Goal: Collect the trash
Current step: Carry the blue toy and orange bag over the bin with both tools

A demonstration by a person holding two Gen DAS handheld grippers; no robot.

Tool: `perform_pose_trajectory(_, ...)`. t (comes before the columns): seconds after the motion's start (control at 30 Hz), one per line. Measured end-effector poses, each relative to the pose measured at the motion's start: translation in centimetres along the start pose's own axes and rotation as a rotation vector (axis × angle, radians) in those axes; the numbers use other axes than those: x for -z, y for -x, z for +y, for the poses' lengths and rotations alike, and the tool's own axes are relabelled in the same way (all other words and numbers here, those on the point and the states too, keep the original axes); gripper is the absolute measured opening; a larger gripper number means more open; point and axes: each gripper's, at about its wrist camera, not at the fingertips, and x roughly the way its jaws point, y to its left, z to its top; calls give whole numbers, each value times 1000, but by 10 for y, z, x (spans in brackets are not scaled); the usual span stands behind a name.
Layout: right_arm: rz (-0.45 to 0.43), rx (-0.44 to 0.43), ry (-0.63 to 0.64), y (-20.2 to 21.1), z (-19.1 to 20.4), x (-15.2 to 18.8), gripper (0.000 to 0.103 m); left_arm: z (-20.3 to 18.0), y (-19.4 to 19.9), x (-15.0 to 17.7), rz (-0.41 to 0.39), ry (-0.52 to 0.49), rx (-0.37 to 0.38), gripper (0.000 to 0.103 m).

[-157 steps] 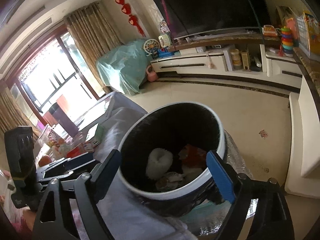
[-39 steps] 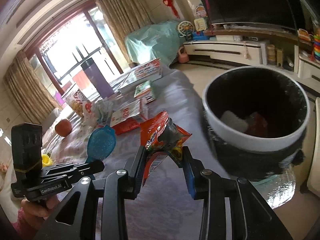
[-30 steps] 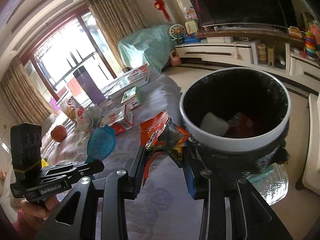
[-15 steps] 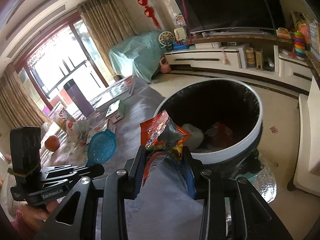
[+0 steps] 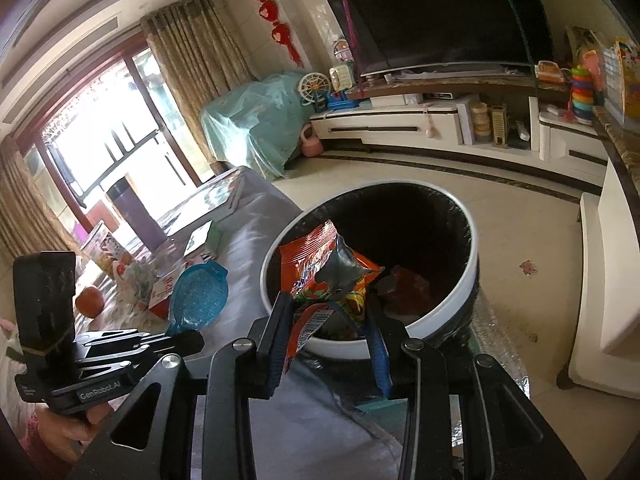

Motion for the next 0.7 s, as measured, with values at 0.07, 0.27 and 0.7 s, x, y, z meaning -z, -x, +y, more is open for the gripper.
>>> perform_pose_trajectory(0.07, 1, 7, -2, -1, -3, -3, 36, -2, -4, -4, 4, 1, 5, 2)
perform_pose_trajectory(0.27, 5, 18, -6, -5, -12, -13, 36, -8, -17, -21, 11, -14, 1, 3)
perform_pose_trajectory(0.7, 15, 35, -7, -19, -25, -29, 37, -20, -54, -54, 47, -12, -5, 3)
